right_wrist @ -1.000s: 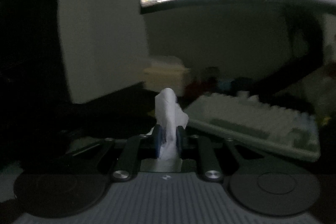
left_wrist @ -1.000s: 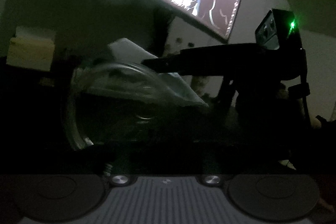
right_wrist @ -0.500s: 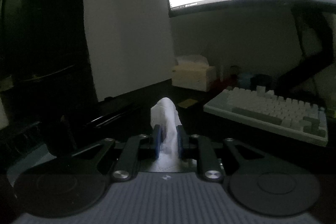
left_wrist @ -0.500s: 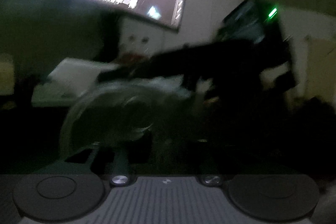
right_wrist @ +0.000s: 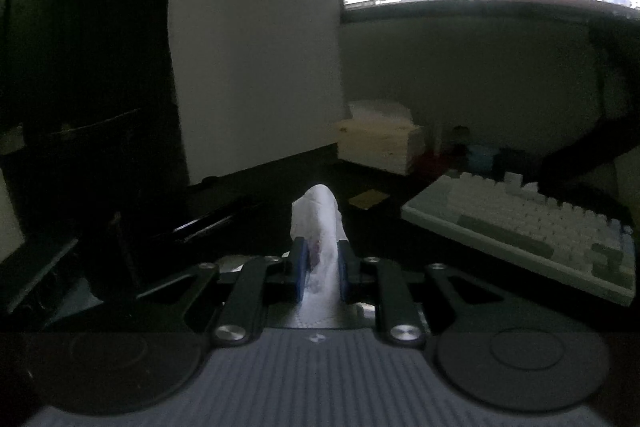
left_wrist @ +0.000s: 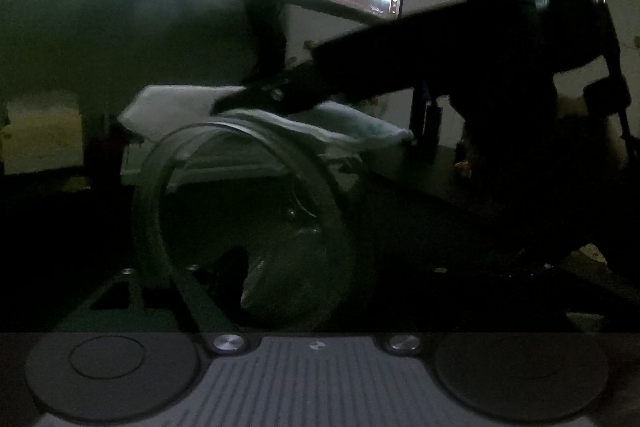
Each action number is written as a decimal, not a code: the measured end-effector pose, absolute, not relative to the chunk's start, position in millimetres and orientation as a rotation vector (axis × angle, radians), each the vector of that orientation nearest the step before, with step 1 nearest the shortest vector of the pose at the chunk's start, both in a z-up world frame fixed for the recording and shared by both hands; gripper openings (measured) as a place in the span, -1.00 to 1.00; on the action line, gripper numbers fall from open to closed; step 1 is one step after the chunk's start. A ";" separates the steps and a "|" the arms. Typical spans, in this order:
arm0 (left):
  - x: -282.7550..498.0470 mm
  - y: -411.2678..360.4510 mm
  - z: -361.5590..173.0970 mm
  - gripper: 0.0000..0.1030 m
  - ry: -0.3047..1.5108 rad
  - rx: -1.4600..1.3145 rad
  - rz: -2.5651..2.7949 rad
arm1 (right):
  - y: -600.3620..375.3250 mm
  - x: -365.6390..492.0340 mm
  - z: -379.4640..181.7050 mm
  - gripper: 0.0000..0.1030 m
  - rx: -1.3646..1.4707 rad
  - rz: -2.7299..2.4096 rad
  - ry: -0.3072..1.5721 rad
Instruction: Clean container
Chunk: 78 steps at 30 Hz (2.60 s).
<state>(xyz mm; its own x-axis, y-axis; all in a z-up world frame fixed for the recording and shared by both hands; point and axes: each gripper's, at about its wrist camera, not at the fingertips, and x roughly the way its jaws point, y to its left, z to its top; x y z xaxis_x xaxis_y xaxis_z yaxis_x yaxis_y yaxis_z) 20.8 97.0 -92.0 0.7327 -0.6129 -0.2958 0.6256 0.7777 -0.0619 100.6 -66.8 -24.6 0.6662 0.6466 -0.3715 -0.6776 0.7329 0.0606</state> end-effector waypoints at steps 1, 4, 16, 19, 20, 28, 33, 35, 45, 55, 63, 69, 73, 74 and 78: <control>21.6 98.5 -92.9 0.45 0.313 0.039 -0.680 | -67.1 103.3 -25.6 -0.62 -0.094 0.749 0.381; 29.6 102.2 -92.7 0.46 0.327 -0.004 -0.700 | -87.7 126.8 -34.6 -0.55 -0.030 0.608 0.411; 40.8 98.4 -95.1 0.57 0.316 -0.028 -0.709 | -59.3 92.8 -40.0 -0.63 -0.067 0.611 0.295; 41.8 102.3 -95.3 0.57 0.312 -0.051 -0.718 | -82.6 113.9 -47.7 -0.58 -0.053 0.444 0.320; 42.3 103.6 -95.0 0.57 0.313 -0.061 -0.721 | -90.7 120.1 -48.9 -0.58 -0.019 0.404 0.344; 43.1 100.2 -93.2 0.58 0.315 -0.070 -0.710 | -63.0 66.0 -41.8 -0.68 -0.069 0.580 0.251; 40.7 103.3 -93.5 0.58 0.319 -0.081 -0.719 | -83.5 86.7 -46.1 -0.71 -0.080 0.440 0.276; 41.6 104.1 -93.7 0.58 0.320 -0.085 -0.714 | -94.0 104.2 -48.3 -0.72 -0.051 0.349 0.325; 44.0 103.4 -94.7 0.66 0.315 -0.077 -0.698 | -69.5 72.9 -34.8 -0.80 -0.023 0.575 0.287; 45.5 110.3 -91.9 0.80 0.325 -0.085 -0.629 | -83.8 94.8 -38.5 -0.79 -0.025 0.438 0.327; 51.0 112.1 -90.1 0.82 0.324 -0.092 -0.608 | -54.6 84.9 -35.0 -0.75 -0.079 0.576 0.301; 49.4 114.0 -88.3 0.83 0.330 -0.098 -0.601 | -72.9 109.3 -39.9 -0.76 -0.084 0.379 0.326; 49.4 112.2 -88.0 0.94 0.332 -0.096 -0.603 | -63.0 95.9 -41.0 -0.77 -0.074 0.418 0.295; 49.3 111.2 -88.1 0.95 0.332 -0.092 -0.602 | -56.8 88.8 -40.7 -0.78 -0.088 0.450 0.277; 45.2 104.7 -86.7 0.95 0.340 -0.069 -0.565 | -44.9 72.3 -40.8 -0.78 -0.085 0.624 0.261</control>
